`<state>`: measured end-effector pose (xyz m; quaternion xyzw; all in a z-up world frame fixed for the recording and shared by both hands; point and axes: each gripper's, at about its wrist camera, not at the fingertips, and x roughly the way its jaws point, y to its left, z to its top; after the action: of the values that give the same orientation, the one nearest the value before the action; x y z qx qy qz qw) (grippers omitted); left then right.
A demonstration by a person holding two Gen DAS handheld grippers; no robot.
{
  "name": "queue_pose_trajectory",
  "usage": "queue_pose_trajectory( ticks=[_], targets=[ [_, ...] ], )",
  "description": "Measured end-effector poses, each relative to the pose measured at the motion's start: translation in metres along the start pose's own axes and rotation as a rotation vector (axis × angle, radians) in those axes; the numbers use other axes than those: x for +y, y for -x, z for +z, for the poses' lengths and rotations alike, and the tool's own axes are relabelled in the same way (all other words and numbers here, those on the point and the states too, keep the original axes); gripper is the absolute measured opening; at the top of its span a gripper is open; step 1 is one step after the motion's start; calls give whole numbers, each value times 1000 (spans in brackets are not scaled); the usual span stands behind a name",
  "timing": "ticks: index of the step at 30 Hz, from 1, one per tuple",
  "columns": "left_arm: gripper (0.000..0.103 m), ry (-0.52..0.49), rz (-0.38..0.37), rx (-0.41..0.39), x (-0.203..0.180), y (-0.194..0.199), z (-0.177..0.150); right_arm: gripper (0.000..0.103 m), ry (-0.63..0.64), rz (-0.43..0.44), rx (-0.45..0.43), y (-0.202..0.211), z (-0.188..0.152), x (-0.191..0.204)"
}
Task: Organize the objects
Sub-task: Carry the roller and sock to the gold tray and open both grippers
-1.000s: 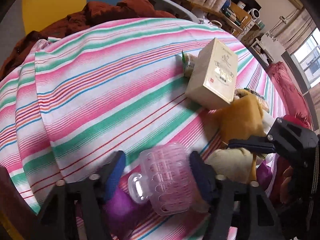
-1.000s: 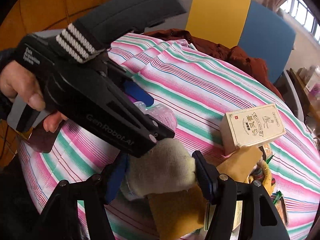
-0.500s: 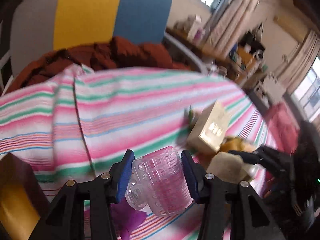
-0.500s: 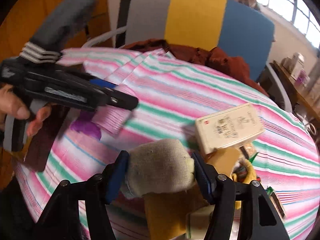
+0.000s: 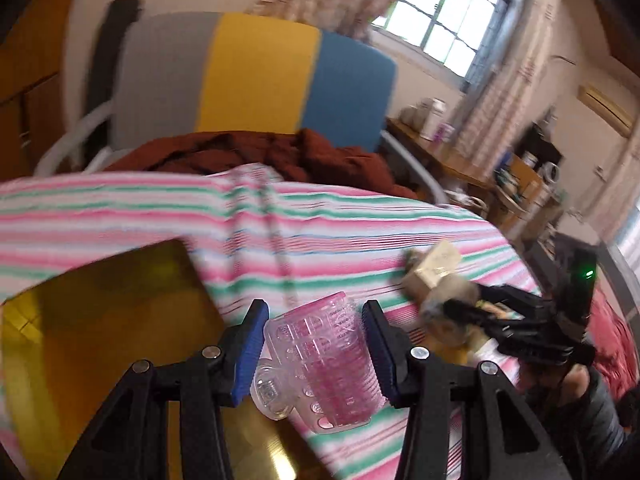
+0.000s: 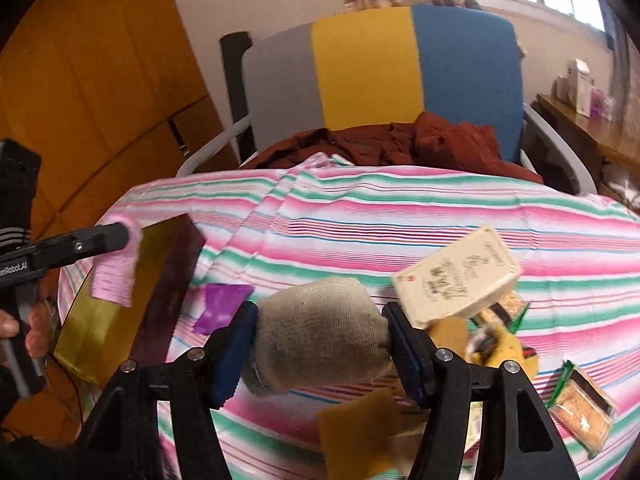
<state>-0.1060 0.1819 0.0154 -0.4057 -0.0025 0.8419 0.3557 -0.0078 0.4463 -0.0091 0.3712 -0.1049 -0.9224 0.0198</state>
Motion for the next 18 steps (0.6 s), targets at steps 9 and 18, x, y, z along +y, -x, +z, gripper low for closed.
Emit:
queue_pose_trajectory(
  ticks=[9, 18],
  targets=[
    [49, 188, 214, -7, 100, 55, -68, 64, 106, 112, 3, 1, -1, 77],
    [50, 261, 292, -42, 137, 80, -95, 64, 258, 253, 80, -25, -15, 186]
  ],
)
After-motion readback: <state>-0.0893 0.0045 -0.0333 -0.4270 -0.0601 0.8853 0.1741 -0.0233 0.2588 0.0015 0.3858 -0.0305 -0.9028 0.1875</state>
